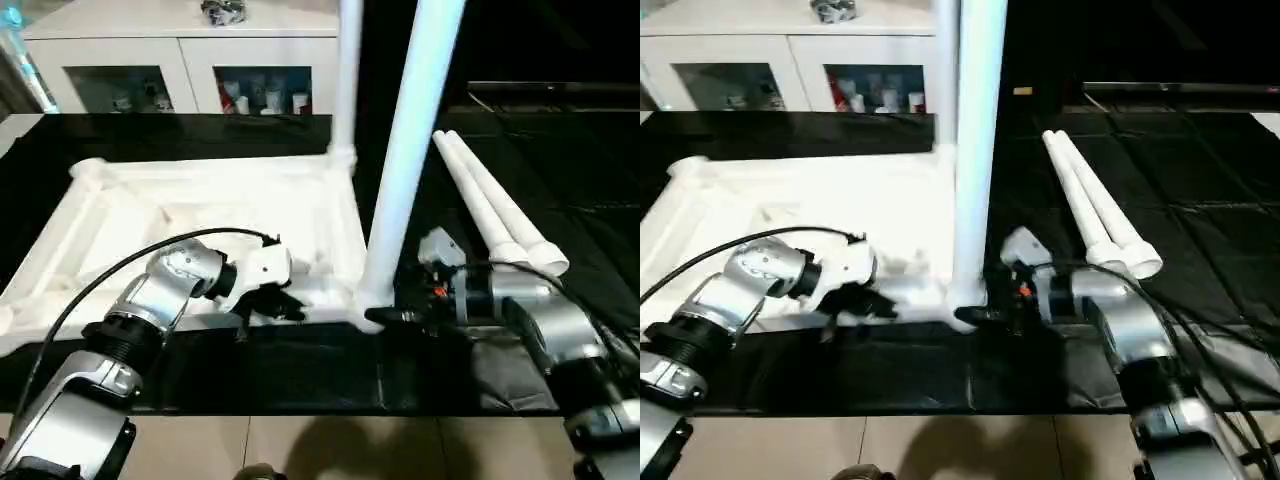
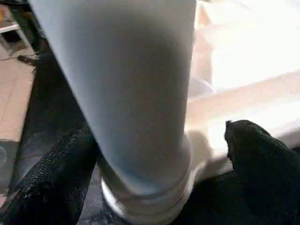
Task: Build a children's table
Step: Rotate leg to tighten
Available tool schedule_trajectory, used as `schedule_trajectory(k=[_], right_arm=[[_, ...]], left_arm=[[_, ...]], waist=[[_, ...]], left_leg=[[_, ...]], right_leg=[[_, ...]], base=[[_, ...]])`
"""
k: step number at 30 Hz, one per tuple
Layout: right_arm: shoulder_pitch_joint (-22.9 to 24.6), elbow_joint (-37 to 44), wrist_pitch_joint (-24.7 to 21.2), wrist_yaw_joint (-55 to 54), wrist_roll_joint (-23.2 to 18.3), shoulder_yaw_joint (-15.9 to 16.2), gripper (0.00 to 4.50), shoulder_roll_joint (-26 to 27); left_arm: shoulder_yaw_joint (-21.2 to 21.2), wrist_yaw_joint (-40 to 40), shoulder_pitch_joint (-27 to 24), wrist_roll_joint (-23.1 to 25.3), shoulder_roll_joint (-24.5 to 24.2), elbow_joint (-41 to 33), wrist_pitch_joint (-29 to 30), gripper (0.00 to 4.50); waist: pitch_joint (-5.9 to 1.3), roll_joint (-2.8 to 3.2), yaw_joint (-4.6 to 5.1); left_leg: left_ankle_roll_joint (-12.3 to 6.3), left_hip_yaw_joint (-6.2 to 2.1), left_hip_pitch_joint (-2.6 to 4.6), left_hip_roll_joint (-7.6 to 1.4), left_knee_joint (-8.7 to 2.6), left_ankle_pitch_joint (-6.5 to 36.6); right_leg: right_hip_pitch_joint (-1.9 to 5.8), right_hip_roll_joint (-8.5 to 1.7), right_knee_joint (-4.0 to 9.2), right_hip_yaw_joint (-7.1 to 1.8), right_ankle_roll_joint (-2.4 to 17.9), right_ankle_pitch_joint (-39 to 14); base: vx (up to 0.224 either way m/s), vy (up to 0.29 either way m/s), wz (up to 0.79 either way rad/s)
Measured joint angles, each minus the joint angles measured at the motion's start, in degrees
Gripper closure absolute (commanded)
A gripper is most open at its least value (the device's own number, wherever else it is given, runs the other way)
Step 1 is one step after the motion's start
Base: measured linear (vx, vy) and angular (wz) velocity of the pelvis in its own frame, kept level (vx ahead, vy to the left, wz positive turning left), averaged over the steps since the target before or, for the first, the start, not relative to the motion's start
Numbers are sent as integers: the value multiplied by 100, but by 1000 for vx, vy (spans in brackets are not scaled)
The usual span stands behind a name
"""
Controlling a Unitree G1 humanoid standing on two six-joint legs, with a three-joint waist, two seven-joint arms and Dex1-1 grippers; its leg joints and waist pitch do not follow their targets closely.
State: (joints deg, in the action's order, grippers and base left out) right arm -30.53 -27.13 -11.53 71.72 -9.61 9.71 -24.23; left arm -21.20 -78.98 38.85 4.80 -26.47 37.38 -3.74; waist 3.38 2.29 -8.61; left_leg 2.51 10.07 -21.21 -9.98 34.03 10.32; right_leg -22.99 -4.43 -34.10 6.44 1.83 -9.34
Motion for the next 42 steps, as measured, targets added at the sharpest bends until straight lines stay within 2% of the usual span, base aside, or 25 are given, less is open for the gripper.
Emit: schedule_trajectory(k=[4, 6, 10, 11, 16, 22, 29, 31, 34, 38, 42], right_arm=[[-11, -1, 33, 194, 7, 169, 5, -20], [-11, -5, 62, 229, 29, 206, 38, -19], [-11, -63, 92, 369, 54, 265, 57, -19], [-11, -69, 93, 386, 59, 289, 80, -19], [-11, -69, 95, 402, 56, 321, 112, -19], [-11, -69, 67, 453, 43, 320, 170, -19], [12, -49, -78, 409, -2, 290, 180, 15], [71, -43, -127, 294, -5, 189, 181, 71], [161, -110, -216, -642, 44, -112, 181, 409], [109, -354, -369, -2200, 84, -625, 181, 962], [-140, -630, -476, -3257, 182, -864, 182, 1337]], left_arm=[[-15, -113, 0, 1, -15, 2, -116, 450], [-24, -140, 0, 2, -15, 2, -133, 450], [-25, -154, 5, -1, -14, 47, -183, 450], [-24, -154, 5, -1, -14, 56, -194, 450], [-23, -157, 6, -1, -14, 65, -231, 450], [-18, -195, 16, -5, -14, 114, -249, 450], [15, -170, 26, -16, 17, 131, -41, 450], [61, -92, 47, -33, 74, 192, 106, 450], [273, 567, 116, -33, 370, 335, 657, 450], [445, 1448, 200, 43, 759, 358, 1295, 450], [636, 2108, 273, 40, 1114, 346, 1906, 450]], waist=[[0, 0, -3], [0, 0, -5], [0, -1, -3], [0, 0, -3], [-1, -1, -4], [-1, -3, -2], [-1, -3, -4], [-2, -2, -5], [-5, -5, 27], [-6, -7, 158], [-8, -9, 262]], left_leg=[[0, 0, -1, 1, 1, 0], [0, 0, -1, 1, 1, 0], [0, 0, -1, 1, 3, 0], [0, 0, -1, 1, 3, 0], [0, 0, -1, 1, 3, 0], [0, 0, -1, 1, 3, 0], [0, 0, 4, 1, 3, 0], [0, 0, 11, 0, 6, -1], [2, 0, 20, -3, 21, -4], [3, 0, 22, -2, 39, -6], [2, 0, 23, -1, 40, -6]], right_leg=[[0, 0, 1, 0, 2, 1], [0, 0, -1, 0, 1, 0], [0, 0, 0, 0, 0, 0], [0, 0, 0, 0, -1, 0], [0, 0, -1, 0, -1, 0], [0, 0, -1, 0, -1, 0], [5, 0, -2, 0, -1, 0], [12, 0, -4, 0, -1, 0], [21, 0, -10, -1, -3, -1], [25, -2, 2, -2, -7, -3], [27, -2, 1, -5, -7, -2]], base=[[0, 0, 0], [0, 0, 0], [0, 0, 0], [0, 0, 0], [0, 0, 0], [0, 0, 0], [0, 0, 0], [0, 0, 0], [0, 0, 0], [0, 0, 0], [0, 0, 0]])
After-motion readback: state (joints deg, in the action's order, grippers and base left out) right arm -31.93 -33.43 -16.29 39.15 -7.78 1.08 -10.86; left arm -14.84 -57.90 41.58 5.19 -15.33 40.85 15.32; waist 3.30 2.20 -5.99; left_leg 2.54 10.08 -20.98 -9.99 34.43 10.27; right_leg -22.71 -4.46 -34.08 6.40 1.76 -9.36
